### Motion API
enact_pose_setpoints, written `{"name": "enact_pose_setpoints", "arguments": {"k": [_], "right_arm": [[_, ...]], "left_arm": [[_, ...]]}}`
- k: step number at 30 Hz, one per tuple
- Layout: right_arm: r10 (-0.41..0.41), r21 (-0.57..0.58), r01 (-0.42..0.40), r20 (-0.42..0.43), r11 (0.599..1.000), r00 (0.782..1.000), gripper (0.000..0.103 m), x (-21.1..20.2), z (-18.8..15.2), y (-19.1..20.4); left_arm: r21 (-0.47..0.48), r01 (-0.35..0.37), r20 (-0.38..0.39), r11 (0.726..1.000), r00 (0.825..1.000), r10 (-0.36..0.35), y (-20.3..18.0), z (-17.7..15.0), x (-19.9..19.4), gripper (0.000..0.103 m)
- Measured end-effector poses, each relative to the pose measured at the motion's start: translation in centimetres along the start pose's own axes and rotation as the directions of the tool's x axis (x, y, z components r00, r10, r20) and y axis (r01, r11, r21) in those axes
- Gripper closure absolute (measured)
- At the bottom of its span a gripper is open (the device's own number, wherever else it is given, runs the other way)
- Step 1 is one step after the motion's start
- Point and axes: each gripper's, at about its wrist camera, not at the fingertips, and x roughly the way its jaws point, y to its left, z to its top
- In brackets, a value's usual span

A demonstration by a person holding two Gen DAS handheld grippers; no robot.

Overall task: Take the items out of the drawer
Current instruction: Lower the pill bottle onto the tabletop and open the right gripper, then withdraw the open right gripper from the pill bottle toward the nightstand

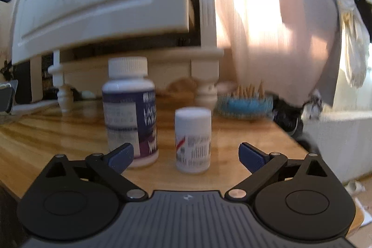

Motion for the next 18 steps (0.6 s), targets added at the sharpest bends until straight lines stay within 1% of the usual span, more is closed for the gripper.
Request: {"name": "enact_pose_setpoints", "arguments": {"k": [5, 11, 14, 18], "right_arm": [[-0.037, 0.027, 0.036, 0.019, 0.999, 0.999, 0.000, -0.2, -0.1, -0.4], [-0.064, 0.028, 0.063, 0.027, 0.998, 0.998, 0.000, -0.6, 0.5, -0.5], [-0.076, 0.037, 0.074, 0.042, 0.997, 0.996, 0.000, -1.5, 1.6, -0.5], [-0.071, 0.073, 0.068, 0.047, 0.995, 0.996, 0.000, -2.7, 4.3, -0.4]], "left_arm": [[0.007, -0.003, -0.002, 1.000, 1.000, 0.003, 0.0, 0.0, 0.0, 0.000], [-0.001, -0.006, 0.001, 1.000, 1.000, 0.006, 0.1, 0.1, 0.1, 0.000], [0.014, -0.015, 0.004, 1.000, 1.000, 0.015, -0.1, 0.1, 0.2, 0.000], [0.019, -0.030, -0.002, 0.999, 1.000, 0.030, 0.0, -0.2, 0.5, 0.000]]}}
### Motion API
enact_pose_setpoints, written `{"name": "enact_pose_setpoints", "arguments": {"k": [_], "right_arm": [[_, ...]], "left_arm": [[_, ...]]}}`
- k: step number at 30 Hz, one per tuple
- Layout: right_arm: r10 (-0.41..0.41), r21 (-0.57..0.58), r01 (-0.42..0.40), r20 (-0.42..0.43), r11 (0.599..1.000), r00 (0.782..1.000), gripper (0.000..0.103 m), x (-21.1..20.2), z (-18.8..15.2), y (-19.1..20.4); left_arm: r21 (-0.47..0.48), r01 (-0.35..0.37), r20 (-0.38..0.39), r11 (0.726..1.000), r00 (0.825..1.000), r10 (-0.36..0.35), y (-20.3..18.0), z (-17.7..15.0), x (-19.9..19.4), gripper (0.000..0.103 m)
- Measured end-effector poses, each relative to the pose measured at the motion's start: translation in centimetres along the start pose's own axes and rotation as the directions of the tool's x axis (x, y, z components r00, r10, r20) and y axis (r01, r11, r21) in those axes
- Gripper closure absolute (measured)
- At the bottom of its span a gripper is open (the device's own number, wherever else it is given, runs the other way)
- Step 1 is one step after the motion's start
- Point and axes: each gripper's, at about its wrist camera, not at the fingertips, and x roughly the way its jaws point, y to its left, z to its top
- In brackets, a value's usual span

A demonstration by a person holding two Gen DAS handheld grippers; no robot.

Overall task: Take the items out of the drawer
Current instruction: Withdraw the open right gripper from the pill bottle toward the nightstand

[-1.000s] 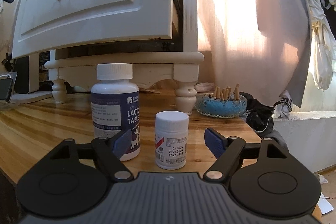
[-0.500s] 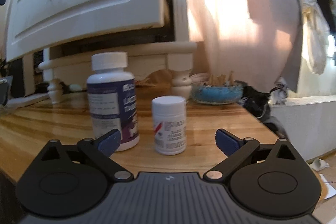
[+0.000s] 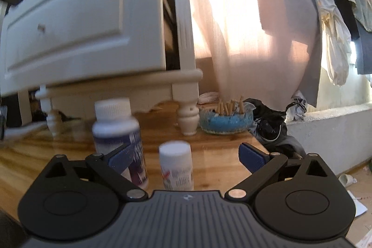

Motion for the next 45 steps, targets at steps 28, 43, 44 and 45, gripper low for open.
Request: {"name": "enact_pose_setpoints", "arguments": {"k": [28, 43, 44, 45], "right_arm": [[-0.067, -0.134, 0.059, -0.058, 0.989, 0.996, 0.000, -1.6, 18.8, 11.7], [-0.108, -0.146, 0.102, -0.039, 0.984, 0.993, 0.000, -2.3, 19.0, 11.8], [-0.115, -0.147, 0.109, -0.036, 0.983, 0.993, 0.000, -2.3, 19.0, 11.7], [-0.130, -0.150, 0.124, -0.031, 0.981, 0.991, 0.000, -2.4, 19.0, 11.7]], "left_arm": [[0.005, -0.042, 0.024, 0.999, 0.999, 0.042, -0.3, -0.2, -0.2, 0.000], [0.020, 0.021, 0.053, 1.000, 0.998, -0.022, -2.1, -0.5, 0.5, 0.000], [0.018, 0.019, 0.060, 1.000, 0.998, -0.020, -2.4, -0.6, 0.7, 0.000], [0.016, 0.017, 0.065, 1.000, 0.998, -0.018, -2.7, -0.7, 0.9, 0.000]]}}
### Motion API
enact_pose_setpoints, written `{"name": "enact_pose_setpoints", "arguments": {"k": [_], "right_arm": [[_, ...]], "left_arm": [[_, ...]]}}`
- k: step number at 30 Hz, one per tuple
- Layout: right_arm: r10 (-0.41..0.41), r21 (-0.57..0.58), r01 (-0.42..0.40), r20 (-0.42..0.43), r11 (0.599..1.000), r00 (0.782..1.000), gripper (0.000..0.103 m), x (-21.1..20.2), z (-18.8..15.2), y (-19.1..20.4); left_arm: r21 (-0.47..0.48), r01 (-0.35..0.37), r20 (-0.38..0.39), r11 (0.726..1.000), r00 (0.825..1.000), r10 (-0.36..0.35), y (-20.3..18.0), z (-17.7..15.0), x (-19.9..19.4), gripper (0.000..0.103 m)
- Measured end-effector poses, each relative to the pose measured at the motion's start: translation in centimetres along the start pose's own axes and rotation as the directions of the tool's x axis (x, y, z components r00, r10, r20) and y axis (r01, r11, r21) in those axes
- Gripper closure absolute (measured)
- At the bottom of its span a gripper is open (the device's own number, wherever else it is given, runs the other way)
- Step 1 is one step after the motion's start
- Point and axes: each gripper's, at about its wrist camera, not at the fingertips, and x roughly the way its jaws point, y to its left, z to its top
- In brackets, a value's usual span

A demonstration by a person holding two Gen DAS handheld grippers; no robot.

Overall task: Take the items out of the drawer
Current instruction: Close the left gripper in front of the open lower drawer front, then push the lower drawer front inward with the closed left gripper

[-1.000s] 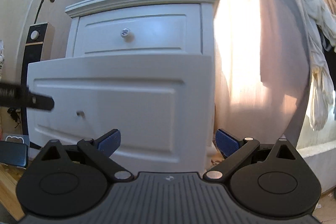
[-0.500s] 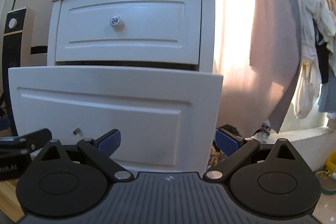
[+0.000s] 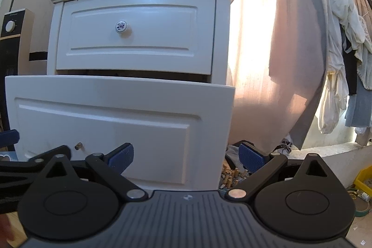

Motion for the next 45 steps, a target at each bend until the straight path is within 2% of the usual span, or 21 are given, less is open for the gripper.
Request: {"name": "enact_pose_setpoints", "arguments": {"k": [7, 9, 12, 13, 14, 18, 21, 23, 26, 34, 45], "right_arm": [[-0.037, -0.010, 0.037, 0.020, 0.999, 0.999, 0.000, -0.4, -0.3, -1.4], [-0.050, -0.016, 0.050, 0.032, 0.999, 0.998, 0.000, -0.7, -0.3, -1.8], [-0.063, -0.015, 0.064, 0.052, 0.998, 0.997, 0.000, -1.0, -0.3, -2.2], [-0.066, -0.015, 0.067, 0.057, 0.998, 0.996, 0.000, -1.0, -0.4, -2.3], [-0.070, -0.016, 0.071, 0.062, 0.997, 0.996, 0.000, -1.0, -0.4, -2.4], [-0.066, -0.021, 0.068, 0.062, 0.997, 0.996, 0.000, -1.1, -0.6, -2.8], [-0.059, -0.020, 0.060, 0.061, 0.998, 0.996, 0.000, -1.2, -0.6, -2.9], [-0.052, -0.019, 0.053, 0.061, 0.998, 0.997, 0.000, -1.2, -0.7, -2.9], [-0.042, -0.018, 0.043, 0.061, 0.999, 0.997, 0.000, -1.2, -0.7, -3.0], [-0.023, -0.003, 0.024, 0.051, 1.000, 0.998, 0.000, -0.8, -0.9, -2.9], [0.004, 0.009, -0.004, 0.061, 1.000, 0.998, 0.000, -0.1, -0.7, -2.8]], "left_arm": [[-0.006, 0.020, 0.020, 1.000, 1.000, -0.020, -1.2, 0.1, 0.6, 0.001], [-0.006, 0.017, 0.025, 1.000, 1.000, -0.017, -1.6, 0.1, 0.7, 0.009], [0.014, 0.008, 0.010, 1.000, 1.000, -0.008, -2.4, 0.0, 1.3, 0.031], [0.017, 0.001, 0.001, 1.000, 1.000, -0.001, -2.6, 0.0, 1.6, 0.047], [0.010, 0.000, -0.014, 1.000, 1.000, 0.000, -2.6, 0.0, 1.9, 0.056], [0.003, -0.032, -0.032, 0.999, 0.999, 0.032, -2.6, -0.3, 2.9, 0.061], [0.026, -0.075, -0.033, 0.997, 0.997, 0.076, -2.8, -0.6, 3.4, 0.075], [0.028, -0.073, -0.047, 0.997, 0.996, 0.074, -2.7, -0.8, 3.9, 0.092], [0.027, -0.087, -0.046, 0.996, 0.995, 0.088, -2.7, -0.9, 4.0, 0.098], [0.026, -0.089, -0.043, 0.996, 0.995, 0.090, -2.5, -1.0, 4.8, 0.098], [0.031, -0.101, -0.043, 0.994, 0.994, 0.103, -2.3, -0.4, 7.9, 0.098]]}}
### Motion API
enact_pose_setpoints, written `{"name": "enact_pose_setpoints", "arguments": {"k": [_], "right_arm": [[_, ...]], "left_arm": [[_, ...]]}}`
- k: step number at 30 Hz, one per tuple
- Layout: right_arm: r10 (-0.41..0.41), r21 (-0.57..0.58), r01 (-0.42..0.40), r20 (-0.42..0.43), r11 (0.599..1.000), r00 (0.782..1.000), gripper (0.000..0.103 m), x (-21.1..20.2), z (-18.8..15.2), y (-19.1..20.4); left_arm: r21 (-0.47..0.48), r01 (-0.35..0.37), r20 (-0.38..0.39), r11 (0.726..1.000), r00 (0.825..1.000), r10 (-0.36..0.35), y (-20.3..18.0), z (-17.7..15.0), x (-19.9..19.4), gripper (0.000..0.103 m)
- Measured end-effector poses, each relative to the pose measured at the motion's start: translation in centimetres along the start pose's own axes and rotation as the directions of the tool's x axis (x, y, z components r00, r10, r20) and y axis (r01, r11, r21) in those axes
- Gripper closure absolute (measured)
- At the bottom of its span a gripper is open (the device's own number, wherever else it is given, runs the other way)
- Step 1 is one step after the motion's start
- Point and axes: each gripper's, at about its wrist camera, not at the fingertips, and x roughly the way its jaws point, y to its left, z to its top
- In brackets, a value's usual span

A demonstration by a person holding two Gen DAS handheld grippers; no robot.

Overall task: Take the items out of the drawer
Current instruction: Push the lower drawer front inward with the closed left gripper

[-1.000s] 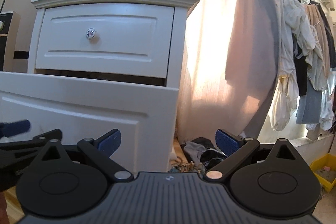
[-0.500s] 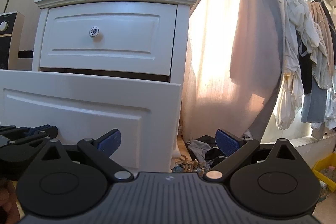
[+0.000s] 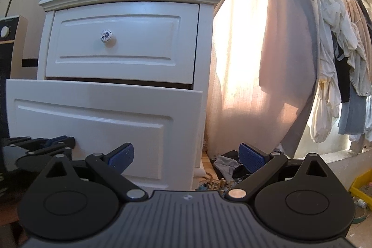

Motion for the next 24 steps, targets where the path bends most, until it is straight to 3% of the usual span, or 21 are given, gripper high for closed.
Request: {"name": "enact_pose_setpoints", "arguments": {"k": [7, 24], "right_arm": [[0.023, 0.025, -0.023, -0.015, 0.999, 1.000, 0.000, 0.7, -0.2, -0.1], [0.042, 0.041, -0.042, 0.004, 0.998, 0.999, 0.000, 3.5, 0.0, -0.4]], "left_arm": [[-0.030, 0.002, -0.023, 1.000, 1.000, -0.002, 0.2, 1.0, 3.0, 0.098], [0.026, -0.028, -0.027, 0.999, 0.999, 0.028, -0.8, 2.0, 9.3, 0.098]]}}
